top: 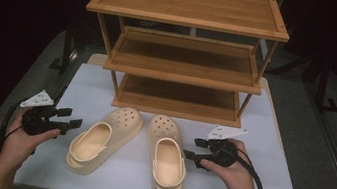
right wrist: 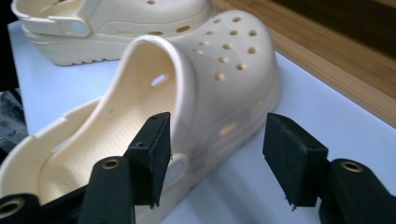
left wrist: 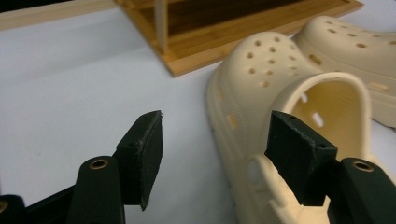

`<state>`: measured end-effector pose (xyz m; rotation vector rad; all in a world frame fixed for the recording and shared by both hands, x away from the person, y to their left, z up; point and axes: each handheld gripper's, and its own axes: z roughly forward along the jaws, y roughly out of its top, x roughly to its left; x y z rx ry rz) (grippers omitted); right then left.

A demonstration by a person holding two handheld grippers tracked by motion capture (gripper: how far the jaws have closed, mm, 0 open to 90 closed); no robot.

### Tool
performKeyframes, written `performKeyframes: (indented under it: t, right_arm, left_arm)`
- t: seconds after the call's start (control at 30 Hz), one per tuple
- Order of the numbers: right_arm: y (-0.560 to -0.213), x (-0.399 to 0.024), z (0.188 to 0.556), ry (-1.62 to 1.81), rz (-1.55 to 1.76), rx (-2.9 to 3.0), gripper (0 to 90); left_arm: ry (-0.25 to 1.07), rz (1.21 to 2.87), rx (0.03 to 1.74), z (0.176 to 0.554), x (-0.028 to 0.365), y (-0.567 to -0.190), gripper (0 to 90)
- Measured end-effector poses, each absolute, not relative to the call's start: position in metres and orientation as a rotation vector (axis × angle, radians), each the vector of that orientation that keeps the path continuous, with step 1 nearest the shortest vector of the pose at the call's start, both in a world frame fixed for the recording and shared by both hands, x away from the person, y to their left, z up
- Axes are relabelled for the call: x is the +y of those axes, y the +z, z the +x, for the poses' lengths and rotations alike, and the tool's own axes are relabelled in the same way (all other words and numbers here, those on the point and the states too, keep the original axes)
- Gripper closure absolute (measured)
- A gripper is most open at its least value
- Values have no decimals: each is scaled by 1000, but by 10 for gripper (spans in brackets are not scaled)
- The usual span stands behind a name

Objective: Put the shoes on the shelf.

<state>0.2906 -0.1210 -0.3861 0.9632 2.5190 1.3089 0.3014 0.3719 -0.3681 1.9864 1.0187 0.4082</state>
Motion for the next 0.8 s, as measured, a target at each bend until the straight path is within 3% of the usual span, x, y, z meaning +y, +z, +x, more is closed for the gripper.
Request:
performKeyframes:
  t: [0.43,0.8]
  right_arm:
    - [-394,-99,297,1352,939,2541,446]
    - [-402,-88,303,1315,933,2543,578]
  left_arm:
    - [361,2103,900,311,331,-384,460]
    - [387,2131,855,317,321,-389,631]
